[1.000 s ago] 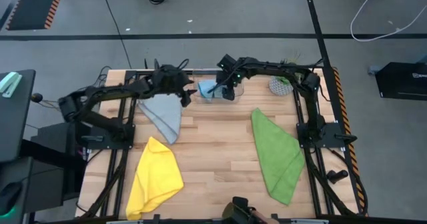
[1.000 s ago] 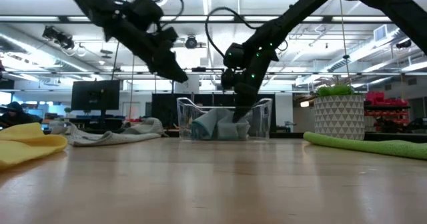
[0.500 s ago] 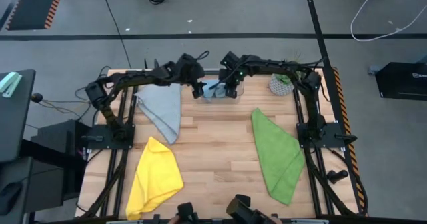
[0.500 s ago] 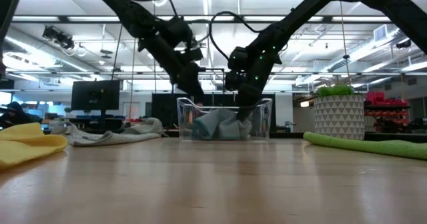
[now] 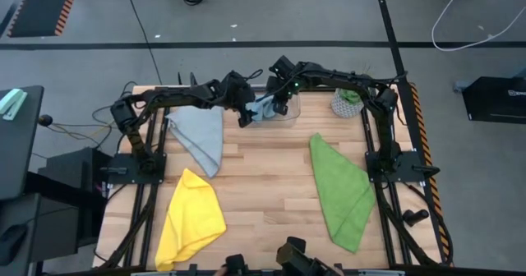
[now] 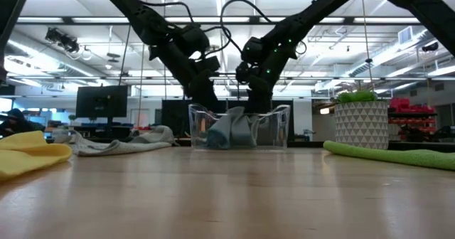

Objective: Fold microfiber towels
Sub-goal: Put the folded blue microfiber towel into the transparent bin, then fold the green microfiber towel

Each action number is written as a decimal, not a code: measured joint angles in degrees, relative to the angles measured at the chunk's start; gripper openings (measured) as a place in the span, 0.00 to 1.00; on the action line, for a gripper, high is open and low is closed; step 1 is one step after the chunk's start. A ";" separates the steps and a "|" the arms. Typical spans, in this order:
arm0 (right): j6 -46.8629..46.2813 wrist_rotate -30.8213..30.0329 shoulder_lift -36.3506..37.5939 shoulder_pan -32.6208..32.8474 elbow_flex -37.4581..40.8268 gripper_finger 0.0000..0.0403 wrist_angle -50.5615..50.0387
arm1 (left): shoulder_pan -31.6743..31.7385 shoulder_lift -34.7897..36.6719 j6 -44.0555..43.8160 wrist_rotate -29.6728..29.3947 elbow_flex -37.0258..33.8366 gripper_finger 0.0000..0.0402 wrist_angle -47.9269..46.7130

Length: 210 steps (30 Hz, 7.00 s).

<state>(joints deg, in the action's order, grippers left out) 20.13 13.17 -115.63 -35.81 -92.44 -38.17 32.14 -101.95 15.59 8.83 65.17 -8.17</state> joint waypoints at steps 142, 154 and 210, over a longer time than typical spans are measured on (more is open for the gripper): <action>28.48 -23.34 7.23 6.67 9.74 0.20 -0.46 | -7.45 -1.92 36.93 -34.06 -0.13 0.02 -0.43; 25.34 -19.36 8.79 5.15 9.70 0.03 0.40 | -6.41 -0.53 34.99 -33.00 0.01 0.02 0.42; -10.88 -11.04 10.39 -3.87 9.00 0.53 3.66 | 4.37 -4.47 9.66 -16.36 10.27 0.54 -12.35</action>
<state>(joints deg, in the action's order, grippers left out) 9.25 2.13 -105.24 -39.68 -83.43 -34.51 36.51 -106.42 25.25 -7.54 75.44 -20.52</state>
